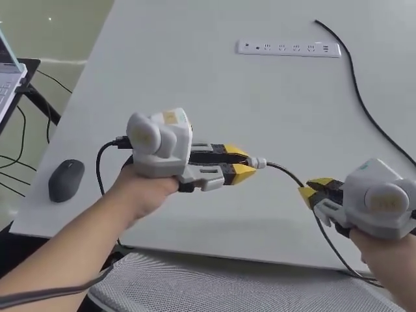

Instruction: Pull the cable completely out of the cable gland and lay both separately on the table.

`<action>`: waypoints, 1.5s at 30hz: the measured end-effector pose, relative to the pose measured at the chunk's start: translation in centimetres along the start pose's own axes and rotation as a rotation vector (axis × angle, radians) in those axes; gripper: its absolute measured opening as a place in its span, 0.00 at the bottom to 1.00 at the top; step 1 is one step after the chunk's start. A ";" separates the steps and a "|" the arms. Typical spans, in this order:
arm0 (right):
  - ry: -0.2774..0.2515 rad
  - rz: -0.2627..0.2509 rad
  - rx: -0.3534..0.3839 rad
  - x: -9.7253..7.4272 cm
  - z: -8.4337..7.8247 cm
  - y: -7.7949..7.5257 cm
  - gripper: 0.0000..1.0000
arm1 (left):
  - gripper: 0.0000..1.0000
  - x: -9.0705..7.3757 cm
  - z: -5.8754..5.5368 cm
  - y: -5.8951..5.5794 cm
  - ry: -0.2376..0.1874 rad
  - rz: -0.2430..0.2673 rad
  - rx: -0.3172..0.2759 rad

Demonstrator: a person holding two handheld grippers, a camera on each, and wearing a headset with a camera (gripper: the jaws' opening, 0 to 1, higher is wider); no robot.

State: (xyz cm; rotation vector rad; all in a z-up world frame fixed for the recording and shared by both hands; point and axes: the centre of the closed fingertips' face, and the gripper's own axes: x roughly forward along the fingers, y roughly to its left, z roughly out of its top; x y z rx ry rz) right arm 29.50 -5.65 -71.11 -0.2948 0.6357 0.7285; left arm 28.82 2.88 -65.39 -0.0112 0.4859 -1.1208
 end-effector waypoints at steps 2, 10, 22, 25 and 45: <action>-0.012 0.006 -0.024 -0.2 0.7 0.2 0.11 | 0.15 0.0 0.0 0.0 0.002 0.000 0.001; -0.084 0.058 -0.248 0.0 4.2 2.2 0.19 | 0.15 -0.1 0.1 -0.1 0.003 -0.002 0.000; -0.103 0.086 -0.362 0.9 6.2 3.5 0.12 | 0.15 -0.1 0.2 0.0 0.000 0.002 0.005; -0.104 0.095 -0.393 1.0 6.4 3.8 0.10 | 0.15 -0.1 0.2 0.0 0.001 0.001 0.003; -0.098 0.116 -0.437 1.7 6.3 4.5 0.01 | 0.15 0.4 0.1 0.1 0.003 -0.013 0.003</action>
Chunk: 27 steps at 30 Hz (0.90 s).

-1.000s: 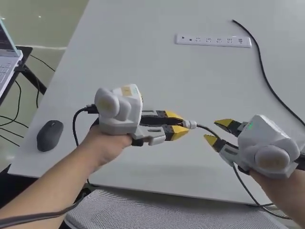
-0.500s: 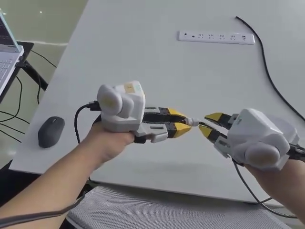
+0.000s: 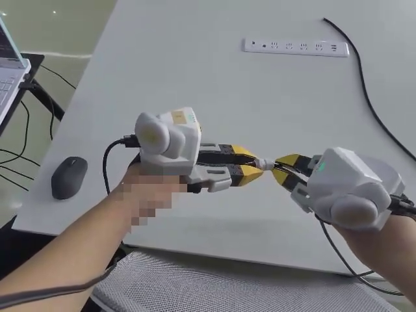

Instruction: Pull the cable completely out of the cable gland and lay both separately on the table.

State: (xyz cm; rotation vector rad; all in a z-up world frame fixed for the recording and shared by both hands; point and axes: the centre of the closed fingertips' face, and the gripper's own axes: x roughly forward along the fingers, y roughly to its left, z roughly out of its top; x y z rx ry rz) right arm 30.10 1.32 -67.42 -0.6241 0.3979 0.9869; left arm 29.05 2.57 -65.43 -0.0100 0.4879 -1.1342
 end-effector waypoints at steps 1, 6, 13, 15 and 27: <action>0.000 -0.001 0.004 0.0 0.0 0.0 0.01 | 0.15 0.0 0.0 0.0 -0.001 0.000 -0.001; 0.000 -0.003 0.035 0.1 -0.1 -0.2 0.01 | 0.15 0.0 0.0 0.1 -0.003 -0.002 0.001; 0.008 -0.013 0.107 0.1 -0.7 -0.7 0.01 | 0.15 -0.1 0.1 0.1 -0.008 -0.001 0.004; 0.010 -0.018 0.123 0.1 -0.9 -0.9 0.01 | 0.15 -0.2 0.2 0.2 -0.011 -0.001 0.004; 0.032 -0.036 0.344 0.0 -3.1 -2.1 0.01 | 0.15 -0.5 0.2 0.3 -0.021 -0.001 0.000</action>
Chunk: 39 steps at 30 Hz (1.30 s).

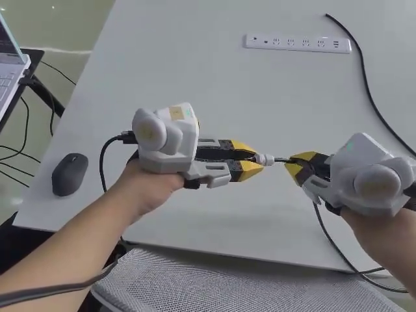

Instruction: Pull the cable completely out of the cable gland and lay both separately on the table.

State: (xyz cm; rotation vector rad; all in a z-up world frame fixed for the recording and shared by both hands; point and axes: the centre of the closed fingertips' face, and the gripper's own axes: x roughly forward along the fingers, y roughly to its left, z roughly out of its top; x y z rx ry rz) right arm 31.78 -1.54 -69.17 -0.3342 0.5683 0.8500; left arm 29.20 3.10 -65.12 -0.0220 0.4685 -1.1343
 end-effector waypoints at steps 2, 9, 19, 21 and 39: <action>0.013 -0.002 0.032 0.0 -0.5 -0.2 0.01 | 0.15 -0.1 0.0 0.1 -0.001 0.003 0.003; 0.023 -0.004 0.139 0.0 -1.7 -0.6 0.01 | 0.15 -0.1 -0.1 0.3 -0.002 -0.001 0.005; 0.043 -0.008 0.334 -0.4 -2.8 -0.7 0.01 | 0.15 0.0 -0.1 0.5 -0.006 -0.004 -0.001; 0.051 -0.008 0.377 -0.3 -3.3 -1.2 0.01 | 0.15 -0.1 0.0 0.6 -0.012 -0.002 -0.006; 0.088 -0.001 0.619 -0.5 -6.1 -1.6 0.01 | 0.15 -0.1 0.4 0.5 -0.024 0.007 -0.015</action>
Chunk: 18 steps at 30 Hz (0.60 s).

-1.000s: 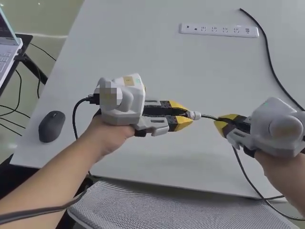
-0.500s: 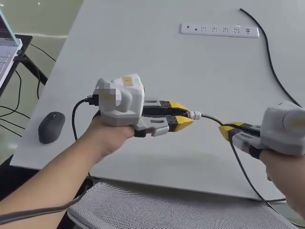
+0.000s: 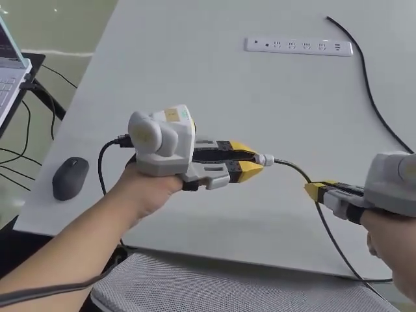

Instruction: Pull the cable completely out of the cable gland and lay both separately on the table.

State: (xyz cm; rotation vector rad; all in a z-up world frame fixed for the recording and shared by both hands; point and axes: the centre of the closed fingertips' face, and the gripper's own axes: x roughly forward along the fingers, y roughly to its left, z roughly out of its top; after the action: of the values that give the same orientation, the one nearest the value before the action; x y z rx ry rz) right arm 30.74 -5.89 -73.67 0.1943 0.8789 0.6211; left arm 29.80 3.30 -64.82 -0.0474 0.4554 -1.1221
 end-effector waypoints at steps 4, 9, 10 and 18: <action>0.000 -0.003 -0.003 0.0 0.0 -0.1 0.01 | 0.15 0.1 0.0 -0.1 -0.001 0.000 0.000; -0.005 -0.002 -0.003 0.1 0.0 -0.1 0.01 | 0.15 0.2 0.1 0.0 -0.002 0.003 -0.003; -0.007 -0.001 -0.005 0.1 0.0 -0.1 0.01 | 0.15 0.2 0.1 0.0 -0.002 0.005 -0.004; -0.033 0.009 -0.045 0.0 0.1 -0.2 0.02 | 0.15 0.3 0.2 0.2 -0.006 0.007 -0.009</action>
State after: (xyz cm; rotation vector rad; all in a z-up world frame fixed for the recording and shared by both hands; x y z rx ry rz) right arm 30.94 -6.06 -73.68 0.1680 0.8319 0.6438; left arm 30.13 3.07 -64.80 -0.0573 0.4553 -1.1127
